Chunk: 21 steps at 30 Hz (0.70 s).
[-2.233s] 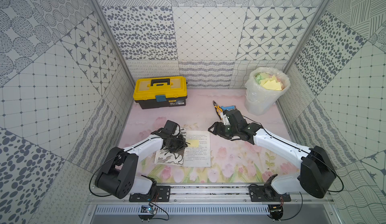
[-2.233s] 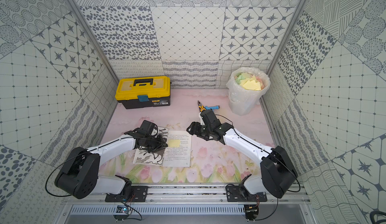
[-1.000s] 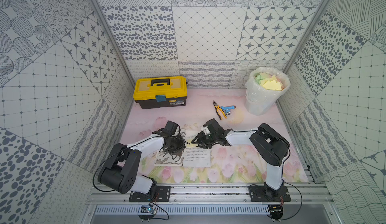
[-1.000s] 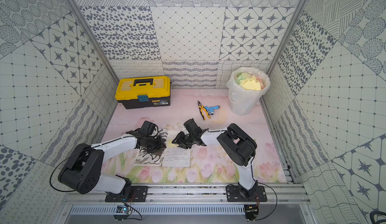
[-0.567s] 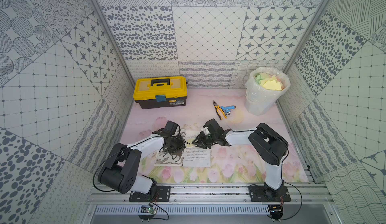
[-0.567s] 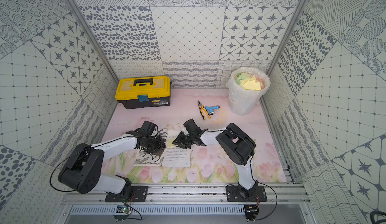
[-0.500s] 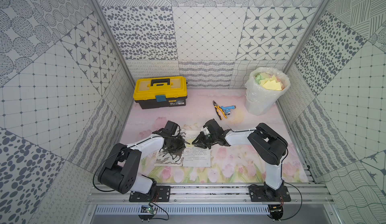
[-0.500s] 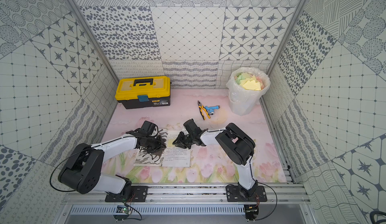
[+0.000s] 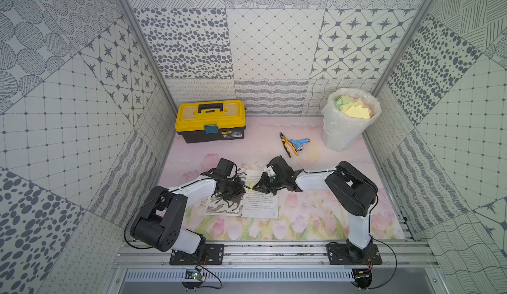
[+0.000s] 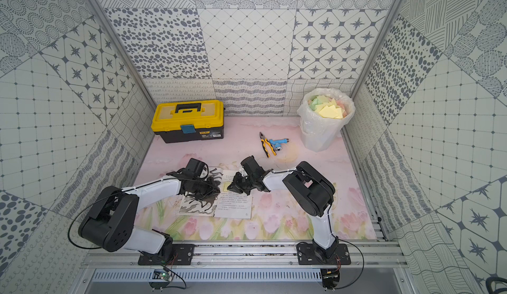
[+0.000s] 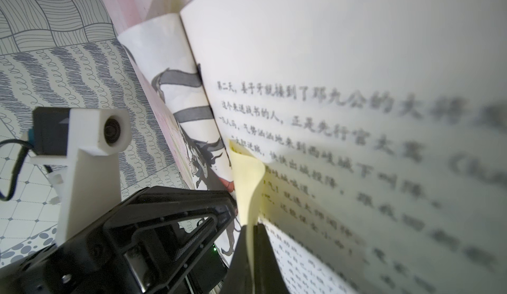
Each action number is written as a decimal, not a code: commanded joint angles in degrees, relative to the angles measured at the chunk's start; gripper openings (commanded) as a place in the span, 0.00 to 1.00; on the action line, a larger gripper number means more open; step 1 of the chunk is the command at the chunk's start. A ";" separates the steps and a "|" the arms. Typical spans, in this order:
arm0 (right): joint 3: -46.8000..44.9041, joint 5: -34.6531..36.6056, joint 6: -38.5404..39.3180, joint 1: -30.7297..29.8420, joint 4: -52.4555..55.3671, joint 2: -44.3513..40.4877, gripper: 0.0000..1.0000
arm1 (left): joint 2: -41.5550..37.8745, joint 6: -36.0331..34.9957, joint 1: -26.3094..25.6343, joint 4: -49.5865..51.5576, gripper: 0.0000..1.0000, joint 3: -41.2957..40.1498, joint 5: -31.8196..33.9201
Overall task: Peel off the used sticky note
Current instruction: Tear off the note from the book.
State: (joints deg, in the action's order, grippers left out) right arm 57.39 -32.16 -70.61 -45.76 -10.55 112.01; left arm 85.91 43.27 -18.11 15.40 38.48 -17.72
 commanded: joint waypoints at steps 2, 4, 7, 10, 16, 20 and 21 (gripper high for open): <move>0.36 -0.23 -0.99 -0.42 -2.49 -3.01 0.00 | 2.00 -2.00 0.27 5.51 0.17 -1.57 10.63; -0.13 0.01 -1.54 -0.38 -3.31 -3.69 0.00 | 1.94 -2.07 0.27 5.53 0.17 -1.60 10.53; -1.07 0.69 -2.04 -0.05 -4.14 -4.65 0.00 | 1.74 -2.02 0.27 5.50 0.17 -1.90 10.38; -1.88 0.79 -2.50 0.25 -5.06 -5.68 0.00 | 1.61 -2.07 0.27 5.48 0.17 -1.92 10.38; -2.71 1.14 -2.20 1.00 -4.57 -8.41 0.00 | 1.30 -2.05 0.27 5.36 0.16 -1.89 9.96; -2.89 1.75 -0.70 1.91 -2.49 -11.27 0.00 | 0.69 -1.94 0.27 4.68 0.16 -1.68 7.91; -2.75 2.03 -0.01 2.31 -1.51 -12.02 0.00 | 0.48 -1.76 0.30 4.50 0.16 -1.69 7.39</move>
State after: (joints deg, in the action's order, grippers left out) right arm 55.05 -31.27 -72.55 -44.23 -12.32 103.02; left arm 85.54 43.24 -18.11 14.20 38.04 -18.04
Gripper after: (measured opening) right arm 0.054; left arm 0.161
